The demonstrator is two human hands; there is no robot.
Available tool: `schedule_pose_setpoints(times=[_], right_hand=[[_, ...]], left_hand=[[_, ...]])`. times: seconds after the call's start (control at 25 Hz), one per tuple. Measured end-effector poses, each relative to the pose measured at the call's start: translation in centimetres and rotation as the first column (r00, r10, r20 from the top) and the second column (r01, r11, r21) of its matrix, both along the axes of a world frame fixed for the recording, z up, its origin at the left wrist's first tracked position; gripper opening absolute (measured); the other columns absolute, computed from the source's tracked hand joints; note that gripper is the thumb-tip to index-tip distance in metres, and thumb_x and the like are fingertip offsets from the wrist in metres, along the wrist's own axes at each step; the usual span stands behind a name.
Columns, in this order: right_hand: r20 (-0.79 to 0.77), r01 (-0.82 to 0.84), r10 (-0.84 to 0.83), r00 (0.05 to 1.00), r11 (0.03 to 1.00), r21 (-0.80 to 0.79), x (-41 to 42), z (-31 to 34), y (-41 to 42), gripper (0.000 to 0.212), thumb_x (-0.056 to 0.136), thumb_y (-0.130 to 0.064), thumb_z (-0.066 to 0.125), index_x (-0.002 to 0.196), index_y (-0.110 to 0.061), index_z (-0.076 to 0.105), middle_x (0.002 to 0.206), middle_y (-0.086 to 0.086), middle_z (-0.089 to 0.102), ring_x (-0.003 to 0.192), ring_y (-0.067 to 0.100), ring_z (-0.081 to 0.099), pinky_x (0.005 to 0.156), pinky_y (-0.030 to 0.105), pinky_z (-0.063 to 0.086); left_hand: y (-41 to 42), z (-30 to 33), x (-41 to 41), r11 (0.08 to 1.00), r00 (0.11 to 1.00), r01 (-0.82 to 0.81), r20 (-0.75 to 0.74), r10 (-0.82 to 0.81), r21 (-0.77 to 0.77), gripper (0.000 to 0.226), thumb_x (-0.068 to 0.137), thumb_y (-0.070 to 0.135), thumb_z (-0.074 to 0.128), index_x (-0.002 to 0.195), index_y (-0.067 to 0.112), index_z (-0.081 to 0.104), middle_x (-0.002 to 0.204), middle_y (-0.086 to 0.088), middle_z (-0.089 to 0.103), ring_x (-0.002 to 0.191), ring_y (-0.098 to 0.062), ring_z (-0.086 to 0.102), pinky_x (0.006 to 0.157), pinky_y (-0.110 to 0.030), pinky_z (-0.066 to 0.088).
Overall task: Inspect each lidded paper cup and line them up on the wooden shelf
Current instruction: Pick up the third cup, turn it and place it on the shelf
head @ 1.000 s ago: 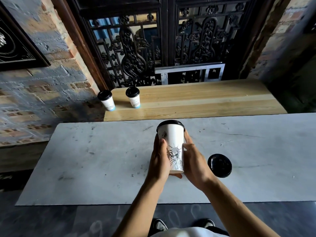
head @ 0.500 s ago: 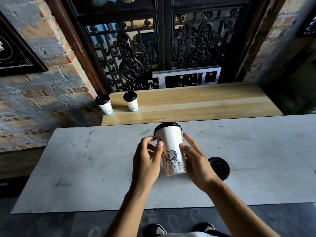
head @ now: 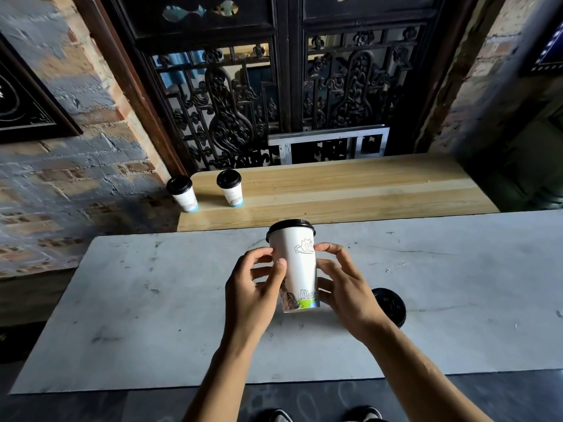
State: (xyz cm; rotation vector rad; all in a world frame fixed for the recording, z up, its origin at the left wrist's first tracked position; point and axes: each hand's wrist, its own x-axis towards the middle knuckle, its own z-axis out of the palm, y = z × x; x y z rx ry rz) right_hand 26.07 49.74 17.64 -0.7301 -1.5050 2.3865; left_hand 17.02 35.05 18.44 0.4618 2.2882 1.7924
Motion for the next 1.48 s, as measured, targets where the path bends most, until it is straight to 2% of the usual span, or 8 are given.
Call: schedule_pose_setpoints(times=[0.2, 0.32, 0.56, 0.76, 0.92, 1.04, 1.2, 1.48], right_hand=[[0.029, 0.03, -0.029, 0.999, 0.999, -0.021, -0.3, -1.0, 0.2, 0.031, 0.104, -0.007, 0.052, 0.133, -0.018, 0.052, 0.109, 0.01, 0.073, 0.086, 0.018, 0.07, 0.073, 0.033, 0.058], [-0.014, 0.005, -0.006, 1.0, 0.997, -0.081, -0.3, -1.6, 0.5, 0.047, 0.095, -0.015, 0.063, 0.141, -0.013, 0.054, 0.114, 0.009, 0.075, 0.097, 0.019, 0.071, 0.08, 0.035, 0.057], [-0.1, -0.086, 0.083, 0.992, 0.996, -0.026, -0.2, -1.2, 0.7, 0.034, 0.093, -0.019, 0.06, 0.121, -0.005, 0.074, 0.115, 0.013, 0.077, 0.102, 0.018, 0.071, 0.085, 0.031, 0.056], [-0.012, 0.067, -0.07, 0.998, 0.987, -0.146, -0.4, -1.8, 1.2, 0.036, 0.104, -0.005, 0.042, 0.115, -0.012, 0.075, 0.106, 0.007, 0.078, 0.09, 0.023, 0.067, 0.076, 0.031, 0.053], [-0.025, 0.033, -0.036, 0.999, 0.992, -0.119, -0.1, -1.6, 1.4, 0.032, 0.1, 0.002, 0.05, 0.121, -0.013, 0.069, 0.113, 0.007, 0.078, 0.097, 0.021, 0.072, 0.086, 0.038, 0.055], [-0.06, 0.039, -0.048, 0.997, 0.988, -0.147, 0.0, -2.0, 1.5, 0.038, 0.089, -0.005, 0.062, 0.126, -0.011, 0.063, 0.124, 0.012, 0.071, 0.103, 0.024, 0.069, 0.088, 0.042, 0.055], [-0.044, 0.069, -0.079, 0.996, 0.978, -0.194, -0.1, -2.5, 2.1, 0.06, 0.082, -0.011, 0.067, 0.141, -0.014, 0.053, 0.137, 0.014, 0.065, 0.114, 0.028, 0.064, 0.098, 0.047, 0.052], [-0.017, -0.092, 0.091, 0.996, 0.98, -0.178, 0.5, -2.1, 1.6, 0.04, 0.093, -0.026, 0.06, 0.127, -0.007, 0.068, 0.12, 0.028, 0.071, 0.102, 0.039, 0.07, 0.095, 0.052, 0.054]], left_hand=[[-0.1, -0.2, 0.0, 1.0, 0.998, -0.006, 0.06, 0.006, -0.002, 0.029, 0.081, 0.045, 0.07, 0.107, 0.034, 0.069, 0.106, 0.015, 0.076, 0.093, -0.012, 0.076, 0.086, -0.046, 0.063], [-0.3, -0.5, -0.2, 1.0, 1.0, 0.016, 0.014, -0.016, -0.003, 0.019, 0.093, 0.021, 0.069, 0.109, 0.03, 0.073, 0.108, 0.008, 0.076, 0.1, -0.016, 0.074, 0.089, -0.047, 0.063], [-0.7, -0.3, -0.4, 0.997, 0.986, 0.071, -0.152, -0.073, -0.021, 0.04, 0.09, -0.012, 0.064, 0.104, 0.022, 0.079, 0.102, -0.001, 0.066, 0.093, -0.012, 0.069, 0.08, -0.028, 0.063], [-0.3, -0.9, -0.3, 0.999, 0.998, 0.023, -0.061, -0.021, 0.029, 0.022, 0.093, 0.003, 0.068, 0.102, 0.02, 0.079, 0.103, -0.001, 0.076, 0.09, -0.013, 0.073, 0.081, -0.037, 0.065], [0.0, -0.9, 0.1, 0.999, 0.999, 0.016, 0.031, -0.017, 0.048, 0.01, 0.092, 0.02, 0.074, 0.101, 0.022, 0.074, 0.101, 0.004, 0.079, 0.094, -0.009, 0.074, 0.086, -0.038, 0.064], [0.2, -0.7, 0.4, 0.998, 0.997, 0.043, 0.057, -0.045, 0.039, 0.011, 0.093, 0.021, 0.073, 0.102, 0.027, 0.073, 0.101, 0.01, 0.08, 0.097, -0.005, 0.075, 0.087, -0.031, 0.063], [0.3, -1.1, 0.4, 0.995, 0.99, 0.09, 0.108, -0.094, 0.04, 0.019, 0.094, 0.029, 0.07, 0.11, 0.02, 0.076, 0.102, 0.008, 0.081, 0.097, -0.007, 0.076, 0.093, -0.04, 0.061], [0.5, -1.5, 0.1, 0.998, 0.995, 0.055, 0.079, -0.056, 0.023, 0.021, 0.094, 0.027, 0.068, 0.113, 0.026, 0.076, 0.107, 0.006, 0.079, 0.098, -0.013, 0.075, 0.092, -0.05, 0.061]])
